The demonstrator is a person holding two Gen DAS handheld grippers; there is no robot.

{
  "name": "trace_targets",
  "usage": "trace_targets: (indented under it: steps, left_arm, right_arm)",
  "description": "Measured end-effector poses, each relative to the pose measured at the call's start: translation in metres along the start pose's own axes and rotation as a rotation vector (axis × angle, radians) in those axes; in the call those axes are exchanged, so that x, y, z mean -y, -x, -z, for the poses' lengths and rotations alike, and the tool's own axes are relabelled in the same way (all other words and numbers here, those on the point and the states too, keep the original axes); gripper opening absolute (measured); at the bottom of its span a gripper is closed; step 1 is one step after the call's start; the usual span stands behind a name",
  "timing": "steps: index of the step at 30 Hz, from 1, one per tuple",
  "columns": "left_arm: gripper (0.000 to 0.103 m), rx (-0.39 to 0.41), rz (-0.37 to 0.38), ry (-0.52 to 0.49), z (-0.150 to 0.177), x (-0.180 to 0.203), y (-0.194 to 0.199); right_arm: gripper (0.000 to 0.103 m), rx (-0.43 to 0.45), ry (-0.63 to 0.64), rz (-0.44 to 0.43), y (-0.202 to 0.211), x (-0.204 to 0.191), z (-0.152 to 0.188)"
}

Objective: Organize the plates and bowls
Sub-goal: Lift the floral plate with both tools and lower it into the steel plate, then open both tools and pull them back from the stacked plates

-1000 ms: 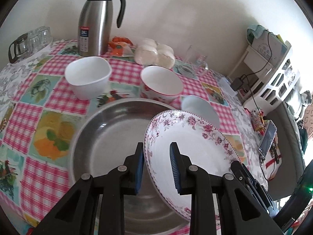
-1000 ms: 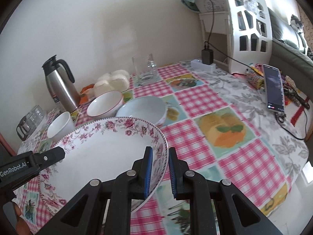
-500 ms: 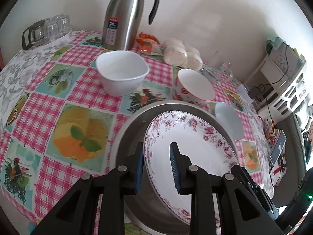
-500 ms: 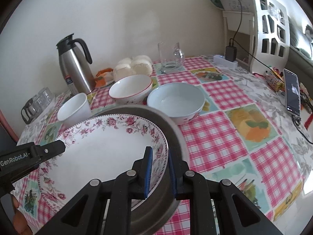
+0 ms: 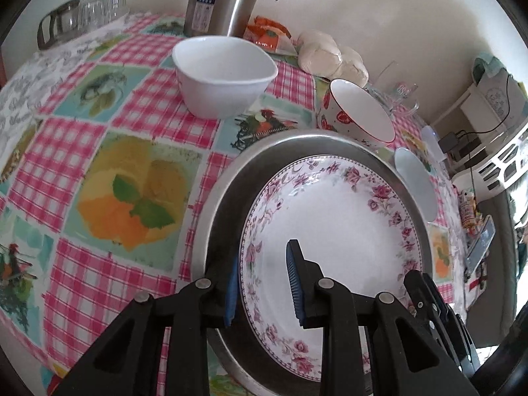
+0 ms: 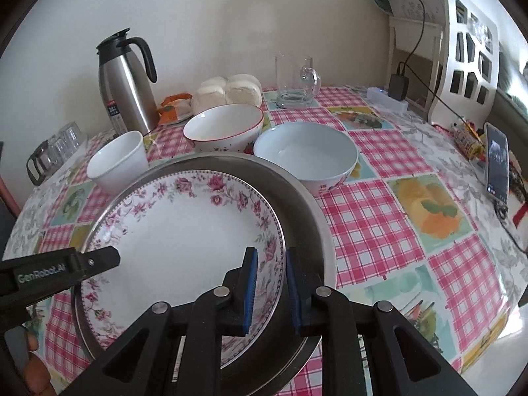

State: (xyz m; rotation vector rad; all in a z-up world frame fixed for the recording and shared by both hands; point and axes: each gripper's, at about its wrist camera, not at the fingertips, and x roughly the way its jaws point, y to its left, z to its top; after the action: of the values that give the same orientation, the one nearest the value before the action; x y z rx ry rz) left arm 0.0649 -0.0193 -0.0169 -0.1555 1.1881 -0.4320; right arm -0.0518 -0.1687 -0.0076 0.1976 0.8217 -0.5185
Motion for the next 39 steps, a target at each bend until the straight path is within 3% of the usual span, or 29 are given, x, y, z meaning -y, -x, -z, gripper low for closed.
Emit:
trace_targets:
  steps: [11,16,23,31,39]
  left_arm:
    - [0.029,-0.006,0.014,0.052,0.0,-0.001,-0.003]
    - [0.029,0.001,0.005,0.078,-0.001,-0.005,-0.003]
    - [0.022,0.013,-0.018,0.119,-0.003,-0.017,0.001]
    - [0.022,0.006,-0.05,0.08,-0.005,-0.011,0.003]
    - [0.038,0.093,-0.079,0.003,-0.012,0.004,0.028]
  right_arm:
    - [0.019,-0.037,0.025,0.009,-0.007,0.0,0.003]
    - [0.027,-0.038,0.041,-0.002,-0.007,-0.003,0.004]
    - [0.028,-0.038,0.061,-0.026,-0.007,-0.007,0.004]
    - [0.028,-0.038,0.054,-0.047,-0.006,-0.004,0.004]
    - [0.028,0.007,0.039,-0.042,0.004,-0.002,0.001]
